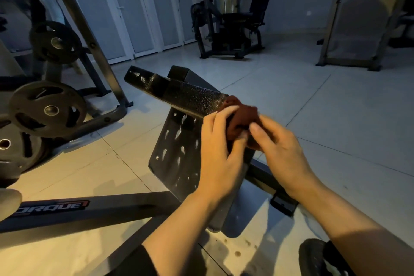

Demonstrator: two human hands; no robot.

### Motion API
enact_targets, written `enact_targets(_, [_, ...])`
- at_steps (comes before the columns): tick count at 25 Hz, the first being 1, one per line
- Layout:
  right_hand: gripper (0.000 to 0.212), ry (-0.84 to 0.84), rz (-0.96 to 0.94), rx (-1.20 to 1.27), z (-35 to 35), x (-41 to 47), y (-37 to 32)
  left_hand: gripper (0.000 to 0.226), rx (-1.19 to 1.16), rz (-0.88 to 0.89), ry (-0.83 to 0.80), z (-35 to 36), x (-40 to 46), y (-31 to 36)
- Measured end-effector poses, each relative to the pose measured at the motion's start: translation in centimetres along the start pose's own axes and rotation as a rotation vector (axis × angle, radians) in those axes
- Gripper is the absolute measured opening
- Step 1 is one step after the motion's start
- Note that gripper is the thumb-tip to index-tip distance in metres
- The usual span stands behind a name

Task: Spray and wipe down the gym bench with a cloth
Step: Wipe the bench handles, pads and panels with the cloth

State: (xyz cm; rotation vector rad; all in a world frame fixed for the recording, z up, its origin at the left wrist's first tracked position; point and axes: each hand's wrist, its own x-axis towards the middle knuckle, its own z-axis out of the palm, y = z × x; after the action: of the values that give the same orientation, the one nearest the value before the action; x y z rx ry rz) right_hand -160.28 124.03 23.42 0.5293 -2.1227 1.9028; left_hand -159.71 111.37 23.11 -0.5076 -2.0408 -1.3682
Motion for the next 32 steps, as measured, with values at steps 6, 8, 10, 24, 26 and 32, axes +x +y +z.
enact_targets(6, [0.046,0.177,0.015,0.037,-0.9,-0.1,0.5,0.048,0.052,-0.092,-0.235,0.9,-0.7,0.3])
enact_targets(8, [0.042,0.408,0.092,-0.105,-1.0,0.5,1.2,0.044,0.281,-0.018,-0.059,0.8,-0.6,-0.6])
enact_targets(10, [0.040,0.529,0.081,-0.193,-0.4,1.3,1.1,0.035,0.378,0.002,0.147,0.5,-0.3,-1.2])
enact_targets(24, [0.042,0.150,-0.123,-0.695,0.5,2.5,3.6,0.061,0.572,0.066,0.108,-0.6,-0.6,-3.1])
enact_targets(26, [0.038,0.216,-0.317,-0.577,2.4,2.6,1.3,0.063,0.583,0.059,0.119,-0.3,-0.6,-3.0])
enact_targets(32, [0.035,0.155,-0.006,-0.697,1.1,3.1,5.0,0.075,0.679,0.078,0.077,0.0,-1.2,-2.9])
